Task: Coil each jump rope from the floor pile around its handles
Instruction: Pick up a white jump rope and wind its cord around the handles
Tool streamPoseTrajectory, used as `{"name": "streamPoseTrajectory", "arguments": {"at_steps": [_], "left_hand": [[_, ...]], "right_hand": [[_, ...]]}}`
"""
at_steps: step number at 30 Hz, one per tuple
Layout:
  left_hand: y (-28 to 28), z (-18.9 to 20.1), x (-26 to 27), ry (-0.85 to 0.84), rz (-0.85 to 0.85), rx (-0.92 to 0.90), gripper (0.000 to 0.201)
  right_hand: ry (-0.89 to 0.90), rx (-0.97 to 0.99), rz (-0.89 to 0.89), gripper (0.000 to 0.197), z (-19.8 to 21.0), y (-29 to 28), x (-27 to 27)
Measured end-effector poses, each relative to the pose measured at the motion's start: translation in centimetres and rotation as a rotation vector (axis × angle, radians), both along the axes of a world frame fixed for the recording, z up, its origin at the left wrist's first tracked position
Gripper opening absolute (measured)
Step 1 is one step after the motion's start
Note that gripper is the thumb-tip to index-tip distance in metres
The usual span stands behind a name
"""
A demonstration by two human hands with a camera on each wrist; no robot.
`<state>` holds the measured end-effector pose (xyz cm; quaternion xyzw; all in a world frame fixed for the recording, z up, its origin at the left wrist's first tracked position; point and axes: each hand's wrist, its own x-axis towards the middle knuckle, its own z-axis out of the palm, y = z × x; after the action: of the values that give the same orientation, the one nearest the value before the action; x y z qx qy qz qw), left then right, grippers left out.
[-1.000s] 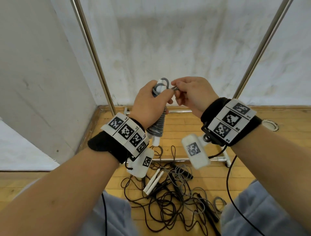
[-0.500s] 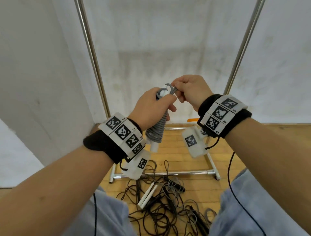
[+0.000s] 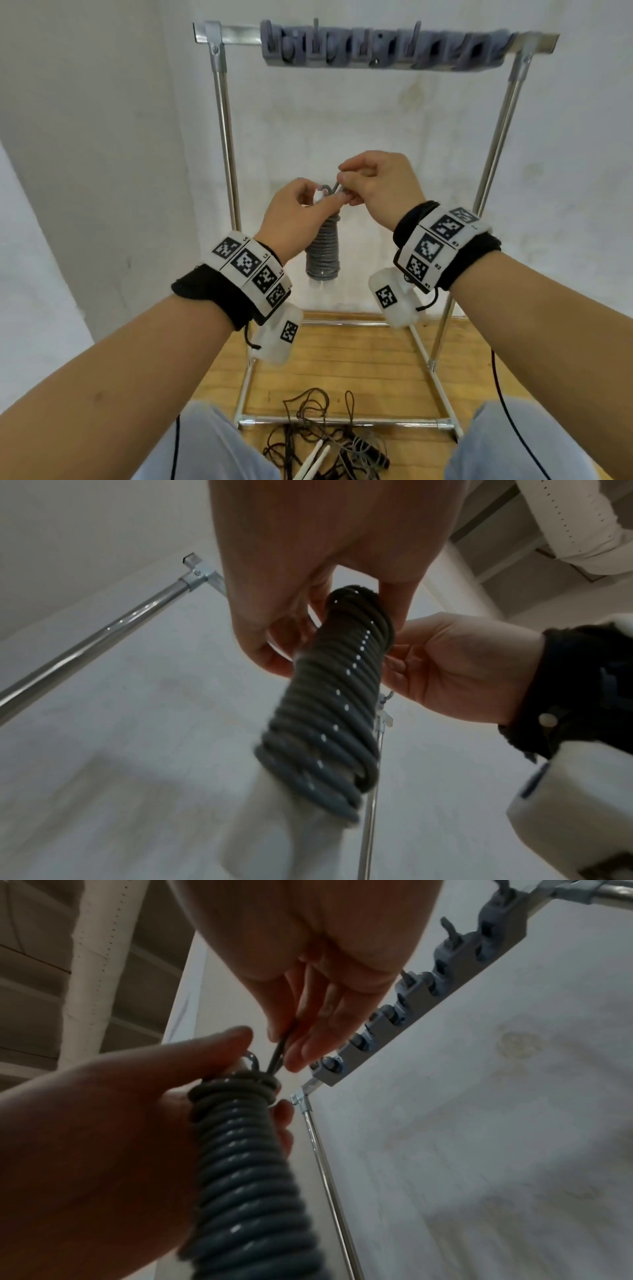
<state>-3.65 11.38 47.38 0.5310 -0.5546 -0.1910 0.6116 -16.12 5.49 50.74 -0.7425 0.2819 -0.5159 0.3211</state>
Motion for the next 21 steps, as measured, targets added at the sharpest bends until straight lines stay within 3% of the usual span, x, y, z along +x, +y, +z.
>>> {"name": "streamPoseTrajectory", "arguments": {"at_steps": [3, 10, 15, 21], "left_hand": [[-0.5, 2.4, 1.0, -0.038, 0.076, -0.029, 0.008], [-2.5, 6.7, 3.7, -0.073, 0.125, -0.062, 0.014], [-4.8, 9.6, 5.6, 0.001, 0.200, -0.171, 0.017], [-8.2, 12.8, 7.9, 0.023, 0.301, -0.306, 0.018]], "right_hand": [[-0.012, -0.029, 0.031, 0.010, 1.9, 0.0, 1.6], [-0.008, -0.104, 0.079, 0.017, 5.8, -1.9, 4.8], [-0.128, -0.083, 0.088, 0.005, 8.3, -4.0, 7.1], [-0.127, -0.081, 0.081, 0.009, 11.3, -6.7, 10.0]]}}
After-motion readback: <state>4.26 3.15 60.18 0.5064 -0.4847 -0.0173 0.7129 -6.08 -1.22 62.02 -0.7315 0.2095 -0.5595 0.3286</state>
